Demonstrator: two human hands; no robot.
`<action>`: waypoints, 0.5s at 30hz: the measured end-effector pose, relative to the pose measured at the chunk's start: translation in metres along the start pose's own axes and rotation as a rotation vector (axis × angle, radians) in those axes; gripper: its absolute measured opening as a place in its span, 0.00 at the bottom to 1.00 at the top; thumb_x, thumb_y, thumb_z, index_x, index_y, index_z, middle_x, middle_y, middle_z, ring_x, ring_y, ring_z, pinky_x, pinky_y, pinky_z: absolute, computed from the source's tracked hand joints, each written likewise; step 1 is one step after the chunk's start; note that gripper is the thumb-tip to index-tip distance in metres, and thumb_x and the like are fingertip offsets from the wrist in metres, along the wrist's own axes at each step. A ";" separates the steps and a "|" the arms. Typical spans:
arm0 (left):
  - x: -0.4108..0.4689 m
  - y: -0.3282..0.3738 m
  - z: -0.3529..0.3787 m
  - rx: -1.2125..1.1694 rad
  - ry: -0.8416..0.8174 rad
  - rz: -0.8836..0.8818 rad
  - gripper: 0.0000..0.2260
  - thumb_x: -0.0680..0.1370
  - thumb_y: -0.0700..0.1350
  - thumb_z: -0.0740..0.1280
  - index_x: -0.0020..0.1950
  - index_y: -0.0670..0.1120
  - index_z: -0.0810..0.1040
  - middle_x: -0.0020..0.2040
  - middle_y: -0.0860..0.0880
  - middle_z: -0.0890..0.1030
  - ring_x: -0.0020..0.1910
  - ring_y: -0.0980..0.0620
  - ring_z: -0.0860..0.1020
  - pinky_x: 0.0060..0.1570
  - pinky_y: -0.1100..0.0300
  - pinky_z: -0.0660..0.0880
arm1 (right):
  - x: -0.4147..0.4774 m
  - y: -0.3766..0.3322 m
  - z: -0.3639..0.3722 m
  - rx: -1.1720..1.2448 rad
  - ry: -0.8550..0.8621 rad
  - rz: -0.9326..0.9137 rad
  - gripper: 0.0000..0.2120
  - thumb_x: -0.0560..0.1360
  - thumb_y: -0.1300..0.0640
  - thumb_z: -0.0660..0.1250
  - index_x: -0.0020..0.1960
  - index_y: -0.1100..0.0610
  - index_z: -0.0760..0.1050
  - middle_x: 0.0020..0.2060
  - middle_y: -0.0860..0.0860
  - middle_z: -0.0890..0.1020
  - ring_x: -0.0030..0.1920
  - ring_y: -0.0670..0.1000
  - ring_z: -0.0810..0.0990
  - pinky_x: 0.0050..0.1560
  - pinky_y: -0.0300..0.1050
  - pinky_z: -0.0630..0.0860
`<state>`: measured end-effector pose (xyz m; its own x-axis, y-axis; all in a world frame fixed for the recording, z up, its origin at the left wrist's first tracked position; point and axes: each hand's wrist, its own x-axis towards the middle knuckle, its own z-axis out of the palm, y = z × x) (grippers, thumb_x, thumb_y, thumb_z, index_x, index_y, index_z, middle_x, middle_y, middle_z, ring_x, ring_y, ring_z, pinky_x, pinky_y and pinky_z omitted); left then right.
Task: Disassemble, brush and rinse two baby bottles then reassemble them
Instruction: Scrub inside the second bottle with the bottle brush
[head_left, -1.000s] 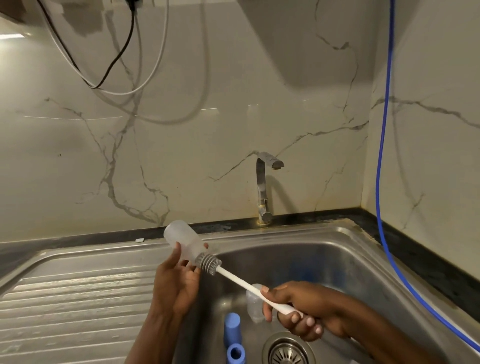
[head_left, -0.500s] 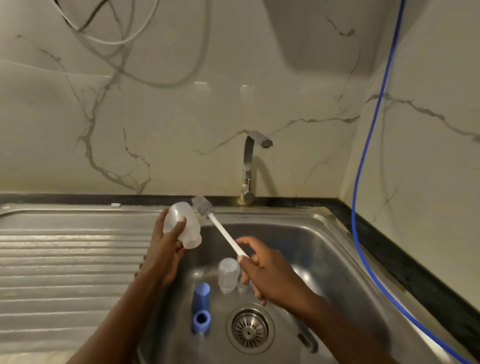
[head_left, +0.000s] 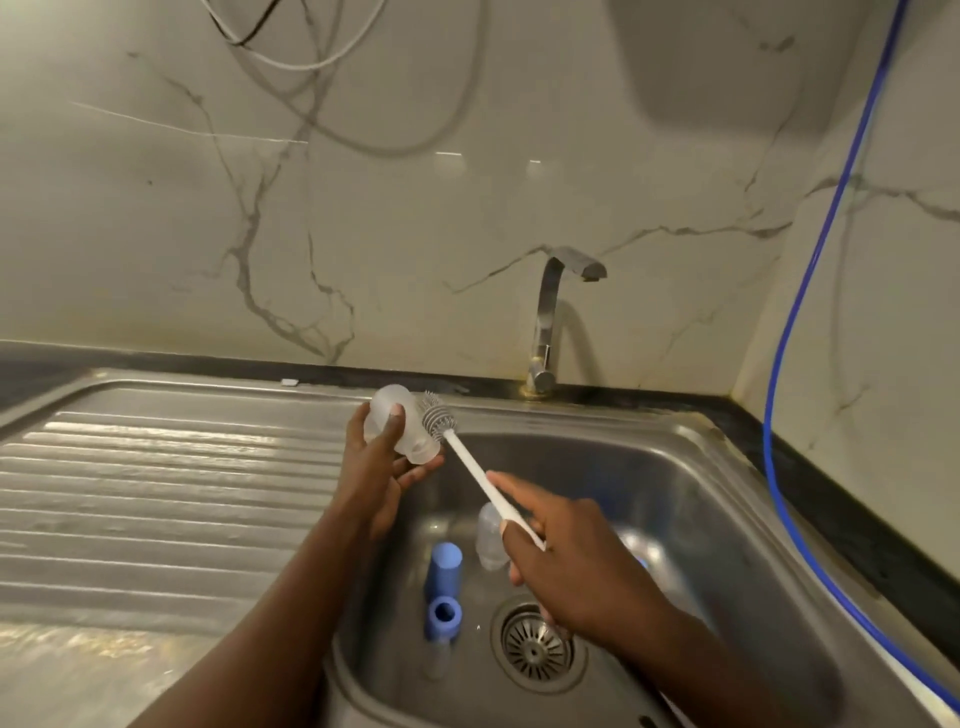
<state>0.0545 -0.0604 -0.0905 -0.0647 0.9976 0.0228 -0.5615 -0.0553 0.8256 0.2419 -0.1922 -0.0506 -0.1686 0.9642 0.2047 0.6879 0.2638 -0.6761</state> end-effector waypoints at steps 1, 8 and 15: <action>0.000 0.000 -0.002 -0.001 0.003 0.010 0.24 0.81 0.47 0.64 0.76 0.52 0.61 0.69 0.38 0.72 0.58 0.37 0.80 0.38 0.53 0.83 | 0.000 0.000 0.003 0.006 0.003 0.002 0.23 0.78 0.54 0.58 0.68 0.31 0.66 0.40 0.51 0.81 0.24 0.44 0.74 0.28 0.35 0.71; 0.000 0.003 -0.002 0.026 0.039 0.035 0.26 0.80 0.46 0.65 0.76 0.53 0.60 0.67 0.37 0.73 0.55 0.37 0.80 0.35 0.54 0.82 | 0.001 -0.002 0.013 0.033 0.036 -0.004 0.22 0.78 0.55 0.61 0.68 0.38 0.71 0.32 0.40 0.70 0.30 0.40 0.71 0.37 0.28 0.66; 0.001 0.000 0.003 0.028 0.013 -0.024 0.24 0.81 0.46 0.65 0.75 0.51 0.61 0.67 0.36 0.73 0.53 0.38 0.80 0.34 0.55 0.82 | 0.002 -0.005 0.019 0.001 0.078 0.019 0.22 0.80 0.54 0.59 0.72 0.38 0.66 0.47 0.47 0.77 0.40 0.41 0.71 0.36 0.23 0.65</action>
<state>0.0570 -0.0595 -0.0884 -0.0623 0.9980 -0.0042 -0.5394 -0.0301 0.8415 0.2248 -0.1910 -0.0606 -0.1000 0.9641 0.2458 0.6900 0.2452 -0.6810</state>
